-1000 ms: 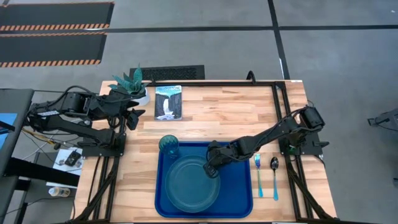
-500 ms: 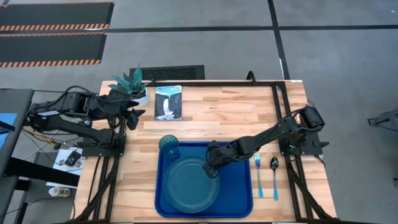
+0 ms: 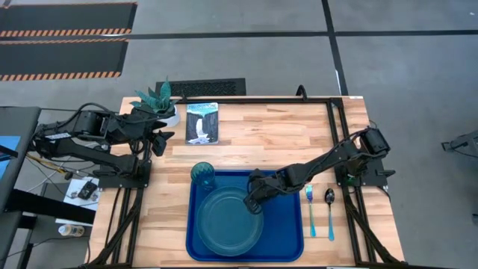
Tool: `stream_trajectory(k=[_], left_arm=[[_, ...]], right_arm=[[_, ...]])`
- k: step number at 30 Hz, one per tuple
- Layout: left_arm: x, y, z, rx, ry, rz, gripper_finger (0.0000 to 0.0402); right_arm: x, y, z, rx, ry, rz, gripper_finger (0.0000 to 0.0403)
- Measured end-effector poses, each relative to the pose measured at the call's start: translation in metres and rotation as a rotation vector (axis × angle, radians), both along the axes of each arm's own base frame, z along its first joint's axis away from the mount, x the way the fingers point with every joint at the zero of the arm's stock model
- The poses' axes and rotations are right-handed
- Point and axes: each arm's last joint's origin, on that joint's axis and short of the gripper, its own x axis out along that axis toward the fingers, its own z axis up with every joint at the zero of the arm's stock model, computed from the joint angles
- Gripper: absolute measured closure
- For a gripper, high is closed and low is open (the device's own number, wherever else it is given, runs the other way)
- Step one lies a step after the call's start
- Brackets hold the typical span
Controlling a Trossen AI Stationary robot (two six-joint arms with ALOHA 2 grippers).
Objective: Pick and place plate/cup/fork/spoon on tray
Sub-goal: Put the blue plate on the blue serving tray to the bottom of the blue glass
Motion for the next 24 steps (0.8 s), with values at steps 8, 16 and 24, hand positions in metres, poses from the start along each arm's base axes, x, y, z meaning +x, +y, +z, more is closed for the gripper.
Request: stream_trajectory(k=[8,16,24], left_arm=[[0.0,0.0001,0.0,0.001,0.0,0.0,0.0187],[0.0,0.0,0.0,0.002,0.001,-0.001,0.0187],[-0.0001,0.0003,0.0001,0.008,0.001,0.004,0.0187]], right_arm=[[-0.0001,0.0002,0.0,0.0,0.0,0.001,0.0378],[-0.0001,0.0003,0.0,0.0,0.0,0.001,0.0378],[0.0,0.0003,0.0001,0.0,-0.001,-0.002,0.0378]])
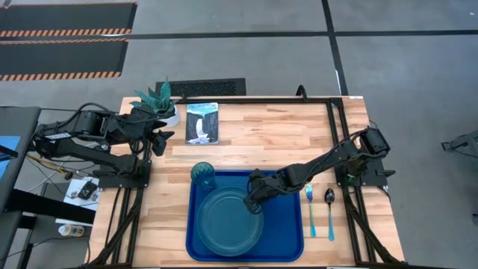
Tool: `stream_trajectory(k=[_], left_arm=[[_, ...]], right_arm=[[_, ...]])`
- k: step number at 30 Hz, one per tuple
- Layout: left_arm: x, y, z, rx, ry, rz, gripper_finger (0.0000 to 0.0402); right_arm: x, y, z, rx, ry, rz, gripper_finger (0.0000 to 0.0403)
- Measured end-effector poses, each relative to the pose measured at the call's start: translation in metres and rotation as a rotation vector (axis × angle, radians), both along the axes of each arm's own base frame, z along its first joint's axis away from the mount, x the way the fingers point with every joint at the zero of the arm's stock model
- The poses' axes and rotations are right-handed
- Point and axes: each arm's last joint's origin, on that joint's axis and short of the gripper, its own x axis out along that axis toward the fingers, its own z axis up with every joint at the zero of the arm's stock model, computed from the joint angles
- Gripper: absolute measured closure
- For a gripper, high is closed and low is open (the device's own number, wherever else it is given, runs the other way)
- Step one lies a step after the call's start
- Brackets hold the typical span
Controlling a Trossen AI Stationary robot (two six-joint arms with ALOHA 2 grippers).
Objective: Pick and place plate/cup/fork/spoon on tray
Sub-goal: Put the blue plate on the blue serving tray to the bottom of the blue glass
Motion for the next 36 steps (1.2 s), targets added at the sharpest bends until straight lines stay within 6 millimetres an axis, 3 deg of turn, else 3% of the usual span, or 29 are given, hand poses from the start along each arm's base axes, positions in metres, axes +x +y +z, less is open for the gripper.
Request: stream_trajectory(k=[14,22,36], left_arm=[[0.0,0.0,0.0,0.0,0.0,0.0,0.0187],[0.0,0.0,0.0,0.0,0.0,0.0,0.0187],[0.0,0.0,0.0,0.0,0.0,-0.001,0.0187]], right_arm=[[0.003,0.002,0.003,-0.014,-0.047,-0.015,0.0378],[0.011,0.007,-0.011,0.002,-0.059,-0.016,0.0378],[0.01,0.004,-0.01,0.011,-0.057,-0.024,0.0378]])
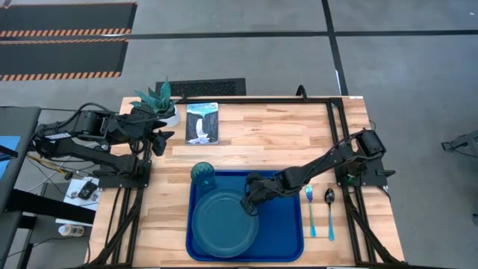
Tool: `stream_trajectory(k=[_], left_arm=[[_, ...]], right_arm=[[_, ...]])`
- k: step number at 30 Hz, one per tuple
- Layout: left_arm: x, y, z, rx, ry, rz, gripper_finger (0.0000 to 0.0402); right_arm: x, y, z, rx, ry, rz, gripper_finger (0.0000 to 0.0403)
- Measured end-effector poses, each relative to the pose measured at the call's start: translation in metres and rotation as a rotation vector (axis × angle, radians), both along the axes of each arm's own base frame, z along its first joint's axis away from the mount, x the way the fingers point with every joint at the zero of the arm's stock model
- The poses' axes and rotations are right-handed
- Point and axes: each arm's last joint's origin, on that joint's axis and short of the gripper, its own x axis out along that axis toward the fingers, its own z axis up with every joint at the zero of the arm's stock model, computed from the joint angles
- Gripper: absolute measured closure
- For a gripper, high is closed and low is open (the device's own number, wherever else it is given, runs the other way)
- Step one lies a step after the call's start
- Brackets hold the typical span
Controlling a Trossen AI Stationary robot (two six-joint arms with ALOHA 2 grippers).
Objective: Pick and place plate/cup/fork/spoon on tray
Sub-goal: Put the blue plate on the blue serving tray to the bottom of the blue glass
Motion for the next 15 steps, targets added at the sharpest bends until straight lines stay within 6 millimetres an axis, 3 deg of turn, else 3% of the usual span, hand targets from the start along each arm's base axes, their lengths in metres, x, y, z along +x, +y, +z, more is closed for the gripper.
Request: stream_trajectory(k=[15], left_arm=[[0.0,0.0001,0.0,0.013,0.007,-0.007,0.0187]], right_arm=[[0.0001,-0.0001,-0.0005,0.001,0.0,-0.023,0.0378]])
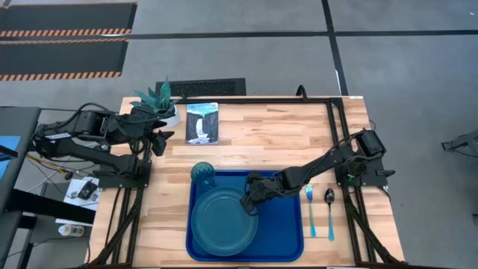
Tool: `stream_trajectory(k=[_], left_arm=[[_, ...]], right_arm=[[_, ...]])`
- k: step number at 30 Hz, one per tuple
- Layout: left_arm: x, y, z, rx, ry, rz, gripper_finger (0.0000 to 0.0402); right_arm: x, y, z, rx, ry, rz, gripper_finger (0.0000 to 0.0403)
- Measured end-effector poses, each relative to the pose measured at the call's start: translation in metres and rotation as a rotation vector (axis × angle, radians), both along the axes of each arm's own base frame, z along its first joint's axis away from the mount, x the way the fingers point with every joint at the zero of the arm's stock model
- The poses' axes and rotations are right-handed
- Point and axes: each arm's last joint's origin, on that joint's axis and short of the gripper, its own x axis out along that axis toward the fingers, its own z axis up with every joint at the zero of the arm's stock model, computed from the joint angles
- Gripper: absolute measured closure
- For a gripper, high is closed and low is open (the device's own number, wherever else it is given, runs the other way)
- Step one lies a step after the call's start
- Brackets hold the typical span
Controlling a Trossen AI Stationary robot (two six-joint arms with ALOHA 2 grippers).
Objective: Pick and place plate/cup/fork/spoon on tray
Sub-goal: Put the blue plate on the blue serving tray to the bottom of the blue glass
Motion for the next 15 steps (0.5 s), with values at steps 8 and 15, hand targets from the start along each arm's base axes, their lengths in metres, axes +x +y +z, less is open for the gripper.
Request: stream_trajectory(k=[8,15], left_arm=[[0.0,0.0,0.0,0.0,0.0,0.001,0.0187],[0.0,0.0,0.0,-0.001,-0.001,0.001,0.0187]], right_arm=[[0.0001,-0.0005,0.0001,-0.002,-0.003,-0.022,0.0378],[-0.0004,0.0013,0.0001,-0.001,-0.003,-0.017,0.0378]])
